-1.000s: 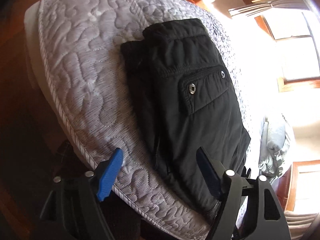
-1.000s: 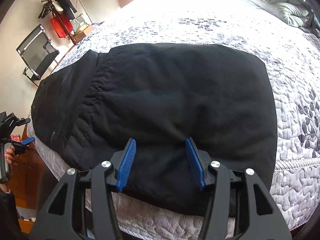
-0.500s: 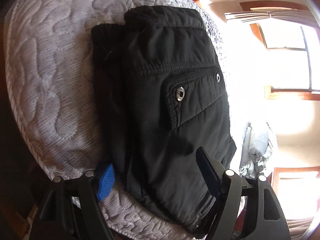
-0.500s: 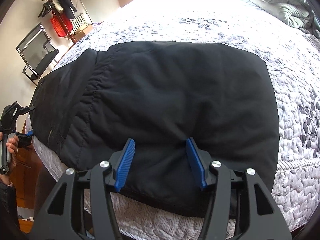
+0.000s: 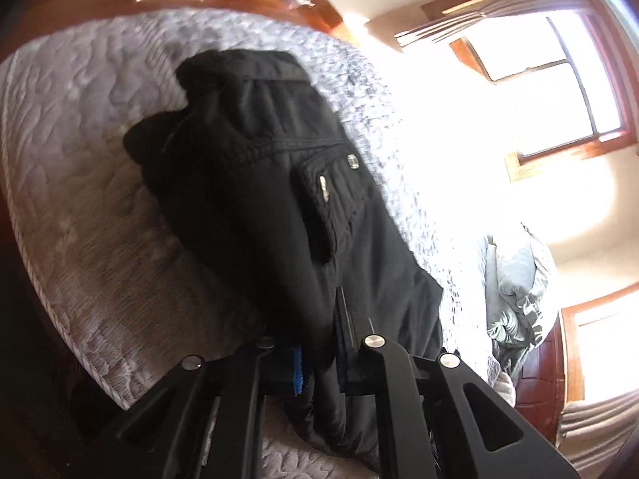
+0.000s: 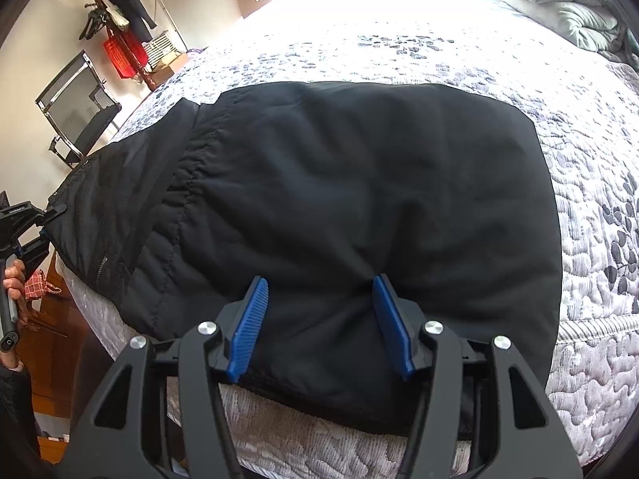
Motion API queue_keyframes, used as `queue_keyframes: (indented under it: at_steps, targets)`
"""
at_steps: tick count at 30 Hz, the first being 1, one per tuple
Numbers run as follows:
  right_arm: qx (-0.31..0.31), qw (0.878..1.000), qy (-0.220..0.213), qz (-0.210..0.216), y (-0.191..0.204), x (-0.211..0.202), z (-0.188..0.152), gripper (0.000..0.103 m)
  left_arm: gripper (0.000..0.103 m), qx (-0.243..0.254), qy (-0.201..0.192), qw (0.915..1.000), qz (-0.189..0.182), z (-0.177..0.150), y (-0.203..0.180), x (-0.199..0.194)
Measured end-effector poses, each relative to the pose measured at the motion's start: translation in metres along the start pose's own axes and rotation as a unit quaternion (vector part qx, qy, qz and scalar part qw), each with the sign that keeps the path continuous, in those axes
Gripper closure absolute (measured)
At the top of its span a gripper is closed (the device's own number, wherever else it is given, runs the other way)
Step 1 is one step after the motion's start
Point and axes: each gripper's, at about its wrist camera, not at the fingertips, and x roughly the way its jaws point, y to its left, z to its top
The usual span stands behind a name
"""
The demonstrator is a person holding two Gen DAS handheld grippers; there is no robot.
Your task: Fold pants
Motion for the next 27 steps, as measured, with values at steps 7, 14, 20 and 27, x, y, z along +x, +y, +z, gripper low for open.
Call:
queue_keyframes:
  at_steps: [7,14,20,27]
  targets:
    - [0.018,1.000,-0.009,0.023,-0.009,-0.003,-0.002,0.048,0.092,0.133,-0.019,0.9897,-0.050,-0.021,-0.096,-0.003]
    - [0.050,0.997,-0.017,0.058,-0.023,-0.006,-0.001,0.048,0.091,0.306,0.033,0.9470,-0.093,-0.092,-0.184,0.013]
    - [0.094,0.992,-0.028,0.083,-0.040,-0.018,-0.003,0.048,0.087,0.441,0.104,0.8905,-0.045,-0.169,-0.212,0.051]
    - [0.102,0.991,-0.031,0.081,-0.050,-0.022,-0.003,0.048,0.060,0.525,0.171,0.8335,0.020,-0.222,-0.207,0.083]
